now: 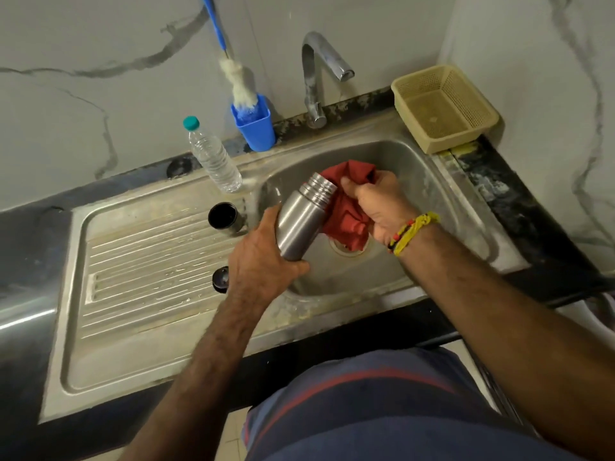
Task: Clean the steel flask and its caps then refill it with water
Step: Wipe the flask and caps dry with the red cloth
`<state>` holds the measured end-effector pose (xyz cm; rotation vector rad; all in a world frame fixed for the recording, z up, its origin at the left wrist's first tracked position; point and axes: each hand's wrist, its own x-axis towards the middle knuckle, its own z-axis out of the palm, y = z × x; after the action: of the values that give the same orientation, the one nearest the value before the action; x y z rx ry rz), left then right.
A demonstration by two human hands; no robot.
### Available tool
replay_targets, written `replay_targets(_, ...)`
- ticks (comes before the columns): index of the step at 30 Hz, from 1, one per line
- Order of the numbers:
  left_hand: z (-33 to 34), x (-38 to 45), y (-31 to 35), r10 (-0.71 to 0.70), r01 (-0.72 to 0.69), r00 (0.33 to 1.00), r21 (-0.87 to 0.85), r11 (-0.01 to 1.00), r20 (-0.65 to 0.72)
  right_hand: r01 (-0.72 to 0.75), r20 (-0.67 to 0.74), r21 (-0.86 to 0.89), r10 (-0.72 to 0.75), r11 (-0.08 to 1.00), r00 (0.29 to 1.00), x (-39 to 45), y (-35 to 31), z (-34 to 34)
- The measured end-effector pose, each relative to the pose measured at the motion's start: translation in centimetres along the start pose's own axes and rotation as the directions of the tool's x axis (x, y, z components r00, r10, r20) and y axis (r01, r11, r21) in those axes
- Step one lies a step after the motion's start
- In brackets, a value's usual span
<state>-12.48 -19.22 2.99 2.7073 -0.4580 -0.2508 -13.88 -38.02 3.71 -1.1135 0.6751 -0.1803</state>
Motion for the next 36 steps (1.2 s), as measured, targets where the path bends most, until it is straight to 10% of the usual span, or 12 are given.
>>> replay_targets(8, 0.5, 0.0, 1.2, -0.069, 0.068, 0.998, -0.024, 0.997, -0.013, 0.224, -0.186, -0.224, -0.267, 0.948, 0.945, -2.4, 1.9, 0.5)
replay_targets(13, 1.2, -0.4, 2.1, -0.079, 0.08, 0.997, -0.106, 0.991, 0.007, 0.53, -0.095, -0.468, -0.637, 0.707, 0.765, -3.9, 1.9, 1.0)
replay_targets(21, 2.0, -0.8, 1.8, -0.105, 0.109, 0.994, -0.157, 0.982, 0.036, 0.564, 0.148, -0.605, -0.617, 0.562, 0.773, -4.6, 4.0, 1.1)
replay_targets(25, 1.9, -1.1, 0.9, -0.122, 0.117, 0.992, -0.301, 0.947, 0.0, 0.733, 0.412, -0.641, -0.705, 0.227, 0.578, -4.0, 4.6, 0.3)
replay_targets(31, 3.1, -3.5, -1.0, -0.198, 0.172, 0.98, -0.595, 0.785, 0.022, 0.424, 0.027, -0.415, -0.454, 0.805, 0.89, -1.8, 4.0, -0.1)
replay_targets(36, 2.9, -4.4, -2.4, -0.249, 0.15, 0.968, -0.72, 0.678, -0.033, 0.213, -0.001, -0.176, -0.217, 0.961, 0.976, -2.0, 4.8, 3.1)
